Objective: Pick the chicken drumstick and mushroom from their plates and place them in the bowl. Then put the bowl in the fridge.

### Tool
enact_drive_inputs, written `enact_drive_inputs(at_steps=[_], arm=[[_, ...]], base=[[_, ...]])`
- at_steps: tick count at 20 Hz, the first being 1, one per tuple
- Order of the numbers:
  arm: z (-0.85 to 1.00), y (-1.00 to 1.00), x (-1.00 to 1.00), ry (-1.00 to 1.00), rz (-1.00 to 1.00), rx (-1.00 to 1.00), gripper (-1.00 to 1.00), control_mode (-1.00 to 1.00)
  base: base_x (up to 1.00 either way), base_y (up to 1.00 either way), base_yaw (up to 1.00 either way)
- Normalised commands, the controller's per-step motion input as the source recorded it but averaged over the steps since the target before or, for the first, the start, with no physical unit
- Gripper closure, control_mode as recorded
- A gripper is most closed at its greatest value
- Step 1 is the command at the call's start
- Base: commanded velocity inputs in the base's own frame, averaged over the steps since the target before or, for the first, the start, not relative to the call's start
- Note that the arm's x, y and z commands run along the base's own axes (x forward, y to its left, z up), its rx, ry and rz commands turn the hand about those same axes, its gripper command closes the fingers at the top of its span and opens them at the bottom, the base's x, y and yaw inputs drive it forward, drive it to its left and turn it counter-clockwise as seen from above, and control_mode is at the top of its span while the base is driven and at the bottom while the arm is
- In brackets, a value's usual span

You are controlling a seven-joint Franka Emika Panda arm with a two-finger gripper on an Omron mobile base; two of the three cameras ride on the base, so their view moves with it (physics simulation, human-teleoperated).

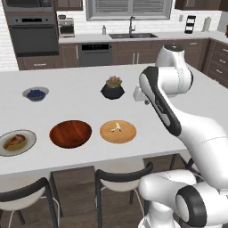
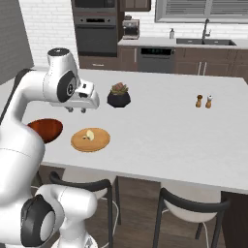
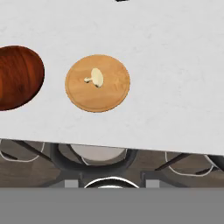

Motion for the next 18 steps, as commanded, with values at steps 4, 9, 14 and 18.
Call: enact_drive_inputs(at_steps=[4, 9, 14, 18], arm=[[-0.37, 0.01, 0.0, -0.01, 0.0, 0.0, -1.0, -1.0], [-0.75, 0.08, 0.1, -0.01, 0.0, 0.0, -1.0, -1.0], [-0.62, 0.15, 0.43, 0.0, 0.0, 0.0, -1.0, -1.0], [-0.44, 0.34, 0.48, 0.0, 0.0, 0.0, -1.0, -1.0]], base=[[0.0, 0.0, 0.0], [0.0, 0.0, 0.0], [0.0, 0.0, 0.0], [0.0, 0.0, 0.0]])
